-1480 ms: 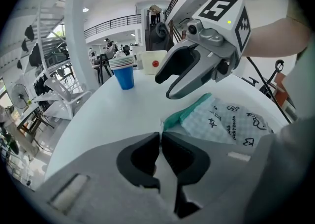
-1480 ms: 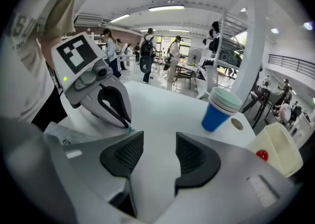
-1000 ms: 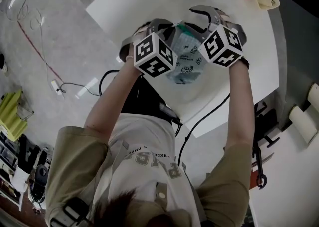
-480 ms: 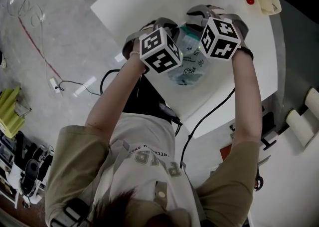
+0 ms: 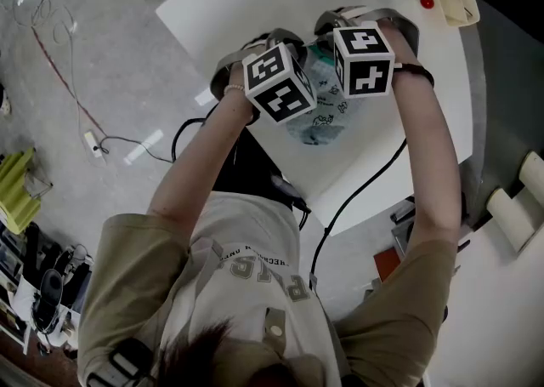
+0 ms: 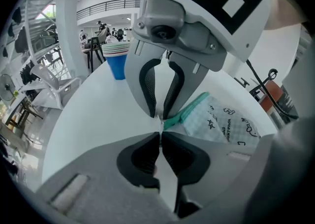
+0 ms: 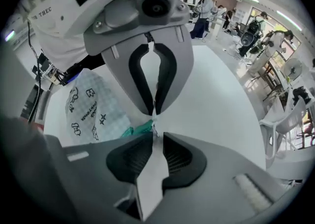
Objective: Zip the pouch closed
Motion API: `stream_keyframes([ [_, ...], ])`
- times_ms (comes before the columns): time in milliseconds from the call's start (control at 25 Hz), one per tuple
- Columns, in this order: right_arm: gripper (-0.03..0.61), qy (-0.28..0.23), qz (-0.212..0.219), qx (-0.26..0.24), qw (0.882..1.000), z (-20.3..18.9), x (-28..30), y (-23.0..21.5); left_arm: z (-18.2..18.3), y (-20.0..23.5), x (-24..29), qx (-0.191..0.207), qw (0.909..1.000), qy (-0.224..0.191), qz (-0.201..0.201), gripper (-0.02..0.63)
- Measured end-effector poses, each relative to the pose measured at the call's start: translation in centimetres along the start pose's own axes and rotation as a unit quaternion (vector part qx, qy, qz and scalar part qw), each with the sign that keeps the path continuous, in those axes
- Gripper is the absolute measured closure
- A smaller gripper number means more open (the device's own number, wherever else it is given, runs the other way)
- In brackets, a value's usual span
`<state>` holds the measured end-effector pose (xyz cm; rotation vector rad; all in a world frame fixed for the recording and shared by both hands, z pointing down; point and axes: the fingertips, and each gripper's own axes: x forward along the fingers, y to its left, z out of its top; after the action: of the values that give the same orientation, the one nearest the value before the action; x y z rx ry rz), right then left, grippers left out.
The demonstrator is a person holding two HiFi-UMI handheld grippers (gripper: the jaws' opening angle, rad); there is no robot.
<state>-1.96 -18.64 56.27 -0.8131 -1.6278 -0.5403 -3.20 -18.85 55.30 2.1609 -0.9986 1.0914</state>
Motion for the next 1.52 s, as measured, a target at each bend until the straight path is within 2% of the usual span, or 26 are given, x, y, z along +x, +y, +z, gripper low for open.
stream_keyframes([
  [240, 0.508, 0.009, 0.036, -0.015, 0.999, 0.16, -0.02, 0.02, -0.08, 0.11, 0.02, 0.005, 1.0000, 0.006, 0.005, 0.581],
  [400, 0.512, 0.007, 0.044, -0.016, 0.999, 0.19, -0.13, 0.01, -0.01, 0.03, 0.00, 0.004, 1.0000, 0.006, 0.002, 0.581],
  [800, 0.572, 0.007, 0.032, -0.020, 0.999, 0.16, -0.06, 0.46, -0.14, -0.10, 0.02, -0.007, 0.9999, 0.009, -0.008, 0.581],
  [1320, 0.577, -0.014, 0.000, 0.038, 0.999, 0.04, -0.09, 0.49, -0.07, 0.05, 0.08, -0.009, 0.9999, 0.009, -0.006, 0.581],
  [1520, 0.577, -0.016, -0.004, 0.043, 0.999, -0.02, -0.10, 0.55, -0.12, -0.11, 0.07, -0.007, 0.9998, 0.013, -0.011, 0.581],
])
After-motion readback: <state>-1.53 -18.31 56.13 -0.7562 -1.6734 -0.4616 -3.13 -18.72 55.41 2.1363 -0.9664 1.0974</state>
